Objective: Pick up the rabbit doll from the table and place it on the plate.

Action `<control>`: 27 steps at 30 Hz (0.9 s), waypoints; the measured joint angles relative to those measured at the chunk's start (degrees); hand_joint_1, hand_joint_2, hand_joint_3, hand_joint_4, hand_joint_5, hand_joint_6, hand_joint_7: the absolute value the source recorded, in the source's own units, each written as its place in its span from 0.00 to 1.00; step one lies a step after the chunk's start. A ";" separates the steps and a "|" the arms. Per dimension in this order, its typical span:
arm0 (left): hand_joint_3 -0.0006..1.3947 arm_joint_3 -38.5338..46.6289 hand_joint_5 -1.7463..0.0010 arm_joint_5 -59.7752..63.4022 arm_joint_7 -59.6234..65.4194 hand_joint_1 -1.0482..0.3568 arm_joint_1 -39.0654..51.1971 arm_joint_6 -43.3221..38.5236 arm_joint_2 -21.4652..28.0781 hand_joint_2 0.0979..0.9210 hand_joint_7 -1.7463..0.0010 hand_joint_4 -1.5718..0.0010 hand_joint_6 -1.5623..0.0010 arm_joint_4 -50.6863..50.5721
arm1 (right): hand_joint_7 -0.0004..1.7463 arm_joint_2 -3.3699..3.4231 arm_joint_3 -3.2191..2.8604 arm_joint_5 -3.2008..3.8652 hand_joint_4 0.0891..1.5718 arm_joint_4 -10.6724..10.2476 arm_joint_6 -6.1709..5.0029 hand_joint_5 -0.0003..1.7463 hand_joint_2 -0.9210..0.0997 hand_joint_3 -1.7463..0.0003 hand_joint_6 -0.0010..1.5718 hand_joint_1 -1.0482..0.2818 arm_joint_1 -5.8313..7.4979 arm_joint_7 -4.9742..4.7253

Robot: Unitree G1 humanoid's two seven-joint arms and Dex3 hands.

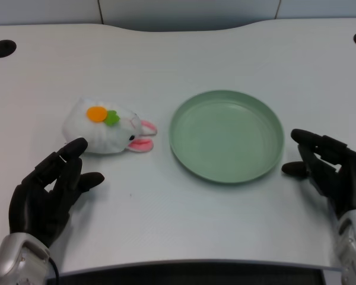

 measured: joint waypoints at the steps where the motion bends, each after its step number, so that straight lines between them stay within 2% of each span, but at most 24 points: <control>1: 0.13 0.00 0.22 0.00 -0.02 0.36 0.00 0.00 0.00 1.00 0.97 0.73 0.46 0.00 | 0.00 0.00 -0.12 0.00 0.52 0.08 -0.04 0.49 0.00 0.90 0.65 0.49 0.00 0.05; 6: 0.13 0.01 0.22 0.02 -0.08 0.36 0.00 -0.07 0.02 1.00 0.97 0.73 0.46 0.00 | 0.01 0.01 -0.30 0.00 0.53 0.19 -0.22 0.50 0.00 0.90 0.66 0.50 0.00 0.12; 10: 0.13 -0.15 0.20 0.99 -0.87 0.38 0.05 -3.59 0.13 1.00 0.97 0.72 0.46 0.06 | 0.00 0.05 -0.27 -0.09 0.53 0.14 -0.02 0.49 0.00 0.90 0.65 0.49 -0.01 -0.30; 14: 0.15 -1.42 0.19 4.35 -1.84 0.40 0.04 -9.50 0.68 1.00 0.96 0.75 0.45 -0.43 | 0.00 0.11 0.06 -0.33 0.52 -0.64 0.44 0.49 0.00 0.90 0.65 0.49 0.00 -0.99; 19: 0.15 -2.29 0.20 6.45 -1.19 0.43 -0.39 -11.33 1.26 1.00 0.97 0.78 0.46 -3.06 | 0.00 0.17 0.66 -0.68 0.53 -0.85 1.09 0.49 0.00 0.90 0.65 0.49 0.00 -1.52; 23: 0.17 -5.32 0.23 13.98 -0.69 0.39 -0.72 -16.64 4.39 1.00 0.98 0.79 0.49 -4.44 | 0.00 0.22 0.68 -0.67 0.53 -0.85 1.59 0.49 0.00 0.90 0.65 0.50 0.00 -1.93; 27: 0.14 -7.37 0.30 20.34 -0.57 0.39 -3.61 -24.23 8.59 1.00 0.99 0.78 0.50 -3.58 | 0.00 0.26 0.71 -0.64 0.52 -0.85 1.67 0.49 0.00 0.90 0.64 0.50 0.00 -1.97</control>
